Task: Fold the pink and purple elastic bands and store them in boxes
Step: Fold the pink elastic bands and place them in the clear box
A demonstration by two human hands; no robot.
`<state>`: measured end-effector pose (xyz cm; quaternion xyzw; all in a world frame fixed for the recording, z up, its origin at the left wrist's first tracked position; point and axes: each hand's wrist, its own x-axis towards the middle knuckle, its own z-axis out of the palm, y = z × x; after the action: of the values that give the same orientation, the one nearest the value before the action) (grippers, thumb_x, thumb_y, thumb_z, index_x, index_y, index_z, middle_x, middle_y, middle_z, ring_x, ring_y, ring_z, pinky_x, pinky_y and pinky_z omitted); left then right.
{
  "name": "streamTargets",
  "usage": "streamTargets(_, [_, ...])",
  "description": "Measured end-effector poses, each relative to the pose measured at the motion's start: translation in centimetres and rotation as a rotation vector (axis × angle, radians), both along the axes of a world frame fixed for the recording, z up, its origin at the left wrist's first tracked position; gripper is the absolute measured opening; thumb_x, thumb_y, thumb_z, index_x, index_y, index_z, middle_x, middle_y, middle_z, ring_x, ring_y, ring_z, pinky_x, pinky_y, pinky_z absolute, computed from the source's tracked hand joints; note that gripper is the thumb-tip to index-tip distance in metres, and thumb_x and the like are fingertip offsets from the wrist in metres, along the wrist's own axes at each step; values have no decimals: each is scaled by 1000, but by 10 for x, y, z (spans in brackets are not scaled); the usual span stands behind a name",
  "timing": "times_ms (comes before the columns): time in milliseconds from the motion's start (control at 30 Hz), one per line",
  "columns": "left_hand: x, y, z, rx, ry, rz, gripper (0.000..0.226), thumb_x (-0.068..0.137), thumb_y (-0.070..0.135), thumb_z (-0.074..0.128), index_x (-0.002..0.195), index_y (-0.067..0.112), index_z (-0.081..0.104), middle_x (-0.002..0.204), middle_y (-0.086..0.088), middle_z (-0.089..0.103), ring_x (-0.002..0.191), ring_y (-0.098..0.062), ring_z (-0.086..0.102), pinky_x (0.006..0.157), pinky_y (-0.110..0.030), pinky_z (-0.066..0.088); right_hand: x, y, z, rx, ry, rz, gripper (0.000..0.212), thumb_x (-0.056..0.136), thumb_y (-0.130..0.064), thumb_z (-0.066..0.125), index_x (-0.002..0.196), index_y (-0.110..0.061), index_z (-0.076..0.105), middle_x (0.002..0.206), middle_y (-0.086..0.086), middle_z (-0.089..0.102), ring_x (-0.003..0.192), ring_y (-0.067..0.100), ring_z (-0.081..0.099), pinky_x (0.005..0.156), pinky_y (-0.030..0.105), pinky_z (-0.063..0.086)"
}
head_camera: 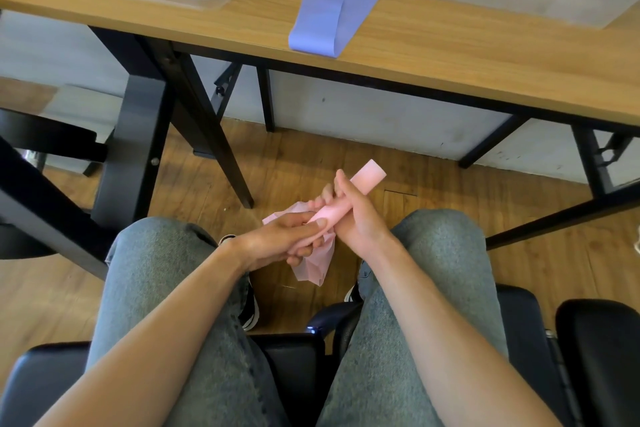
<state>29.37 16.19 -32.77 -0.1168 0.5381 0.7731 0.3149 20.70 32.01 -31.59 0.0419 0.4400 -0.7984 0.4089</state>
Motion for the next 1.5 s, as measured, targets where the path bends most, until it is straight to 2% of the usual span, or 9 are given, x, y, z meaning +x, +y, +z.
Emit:
streamTargets(133, [-3, 15, -1, 145, -103, 247, 57, 97, 41, 60, 139, 2, 55, 100, -7, 66, 81, -11, 61, 75, -23, 48, -3, -4, 6, 23, -22, -203, 41, 101, -21, 63, 64, -19, 46, 58, -1, 44, 52, 12, 45, 65, 32, 50])
streamTargets(267, [-1, 30, -11, 496, -335, 434, 67, 104, 54, 43, 146, 1, 48, 143, -19, 57, 134, -30, 55, 120, -43, 36, 1, -7, 18, 114, 105, -228, 41, 99, -21, 67, 63, -20, 47, 57, -1, 43, 51, 12, 41, 61, 29, 46])
streamTargets(500, [7, 36, -21, 672, -395, 522, 74, 103, 62, 36, 146, 4, 50, 124, -18, 64, 121, -29, 58, 122, -40, 31, 26, -25, 15, 373, 326, -126, 36, 86, -41, 77, 81, -13, 55, 61, 3, 52, 56, 15, 54, 75, 41, 57])
streamTargets(633, [6, 41, -17, 720, -325, 504, 71, 104, 61, 39, 154, 12, 43, 127, -14, 62, 121, -28, 60, 110, -41, 43, 38, -33, 13, 531, 323, -95, 77, 62, -66, 75, 113, -12, 54, 81, 4, 58, 77, 18, 63, 95, 55, 59])
streamTargets(800, [6, 41, -14, 810, -306, 546, 70, 104, 59, 43, 156, 12, 39, 140, -13, 53, 132, -29, 52, 122, -40, 29, 45, -34, 10, 604, 316, -54, 56, 66, -66, 74, 107, -33, 55, 100, 6, 65, 98, 22, 70, 98, 51, 58])
streamTargets(1033, [6, 41, -6, 716, -319, 595, 77, 100, 62, 50, 160, 16, 33, 143, -2, 29, 142, -21, 29, 127, -37, 8, 49, -36, 5, 676, 332, -70, 28, 92, -42, 75, 108, -35, 53, 110, -6, 62, 107, 17, 66, 102, 41, 56])
streamTargets(1200, [-2, 35, -2, 416, -201, 558, 65, 99, 56, 50, 147, 12, 50, 132, -13, 60, 128, -30, 57, 115, -44, 42, 39, -35, 7, 608, 313, -115, 24, 94, -39, 74, 106, -30, 56, 89, 0, 64, 86, 15, 69, 90, 39, 62])
streamTargets(1333, [-12, 26, 23, -137, 144, 509, 60, 108, 54, 33, 122, 4, 62, 87, -11, 65, 79, -20, 66, 85, -25, 55, 29, -29, 17, 557, 401, 17, 23, 98, -31, 70, 103, -10, 63, 63, -2, 57, 57, 11, 60, 64, 32, 57])
streamTargets(1500, [-36, 6, 83, -370, 486, 446, 45, 107, 45, 39, 129, 11, 59, 121, -8, 69, 113, -19, 67, 93, -26, 56, 15, -23, 49, 530, 439, 326, 15, 99, -19, 63, 89, -8, 61, 57, 2, 52, 49, 14, 50, 59, 32, 50])
